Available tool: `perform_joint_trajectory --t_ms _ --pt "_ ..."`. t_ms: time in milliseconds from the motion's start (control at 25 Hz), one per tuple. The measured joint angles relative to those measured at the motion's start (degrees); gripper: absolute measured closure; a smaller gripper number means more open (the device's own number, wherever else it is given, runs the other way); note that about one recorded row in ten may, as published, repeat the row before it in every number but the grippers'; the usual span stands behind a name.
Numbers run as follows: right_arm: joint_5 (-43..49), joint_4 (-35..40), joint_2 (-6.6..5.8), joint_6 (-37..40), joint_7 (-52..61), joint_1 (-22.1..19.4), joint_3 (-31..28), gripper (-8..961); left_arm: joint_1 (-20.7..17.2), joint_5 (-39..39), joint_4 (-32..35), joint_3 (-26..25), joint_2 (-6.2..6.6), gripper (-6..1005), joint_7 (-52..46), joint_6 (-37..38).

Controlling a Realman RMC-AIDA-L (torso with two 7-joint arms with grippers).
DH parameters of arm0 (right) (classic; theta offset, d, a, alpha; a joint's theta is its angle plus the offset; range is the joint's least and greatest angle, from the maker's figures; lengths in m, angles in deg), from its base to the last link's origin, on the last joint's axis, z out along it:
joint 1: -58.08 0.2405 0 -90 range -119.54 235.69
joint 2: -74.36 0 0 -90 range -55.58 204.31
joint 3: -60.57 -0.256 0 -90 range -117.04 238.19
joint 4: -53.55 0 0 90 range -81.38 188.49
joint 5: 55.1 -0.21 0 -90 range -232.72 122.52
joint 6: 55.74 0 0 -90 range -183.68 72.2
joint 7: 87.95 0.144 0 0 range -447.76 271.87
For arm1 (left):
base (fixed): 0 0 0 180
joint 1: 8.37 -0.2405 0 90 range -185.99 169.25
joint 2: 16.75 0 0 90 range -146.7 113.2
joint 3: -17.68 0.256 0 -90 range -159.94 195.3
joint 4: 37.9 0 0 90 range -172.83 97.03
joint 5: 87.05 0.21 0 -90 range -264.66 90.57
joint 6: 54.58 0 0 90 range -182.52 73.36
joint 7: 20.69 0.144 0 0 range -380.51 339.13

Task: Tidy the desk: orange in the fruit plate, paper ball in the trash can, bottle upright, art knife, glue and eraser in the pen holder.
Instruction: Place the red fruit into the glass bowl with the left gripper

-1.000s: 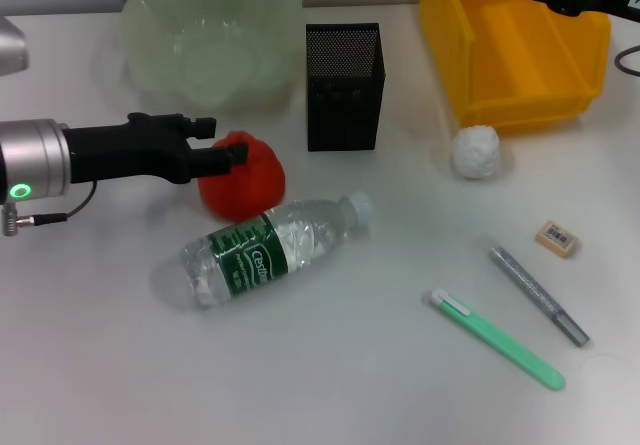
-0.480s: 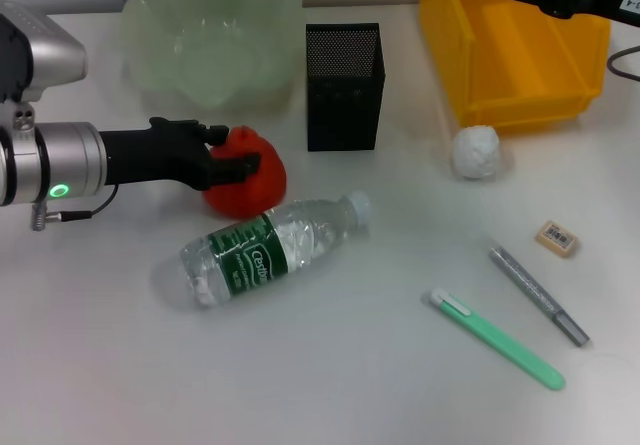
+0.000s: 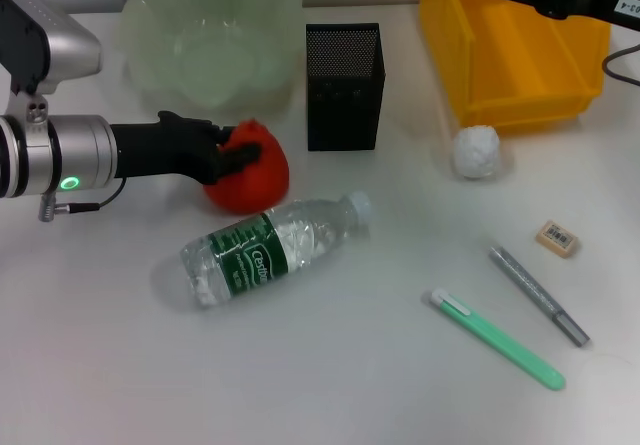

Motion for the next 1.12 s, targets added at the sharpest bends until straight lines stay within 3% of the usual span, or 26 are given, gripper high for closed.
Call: perform_joint_trajectory --t_ms 160,320,600,720,880,1000,1040,1120 --pt "0.00 -0.02 -0.02 -0.30 0.00 0.00 -0.01 202 0.09 0.00 0.12 0.02 0.14 564 0.01 -0.09" --pt "0.00 -0.02 -0.03 -0.76 -0.19 0.00 -0.39 202 0.10 -0.25 0.78 -0.40 0.29 789 0.01 2.07" --pt "-1.16 -0.02 -0.04 -1.40 -0.68 -0.43 -0.77 203 -0.80 -3.17 7.17 -4.81 1.49 854 -0.01 13.26" --pt "-1.46 -0.02 -0.04 -1.54 -0.78 -0.70 -0.79 203 -0.61 -3.94 8.59 -7.24 1.66 873 0.56 13.75" --pt "-1.49 -0.02 -0.03 -1.64 -1.00 -0.81 -0.79 203 1.06 -8.37 6.23 -11.16 1.14 906 9.37 8.95" --pt "-1.52 -0.02 0.03 -1.68 -1.37 -0.81 -0.59 203 2.82 -13.08 2.10 -11.90 0.33 925 17.59 1.09" --pt "-1.53 -0.02 0.07 -1.67 -1.41 -0.77 -0.38 203 4.42 -16.10 -2.02 -11.71 0.16 927 23.96 -5.24" --pt "-1.54 -0.02 0.11 -1.67 -1.41 -0.76 -0.32 203 5.34 -18.01 -4.66 -11.68 0.15 930 28.13 -8.50"
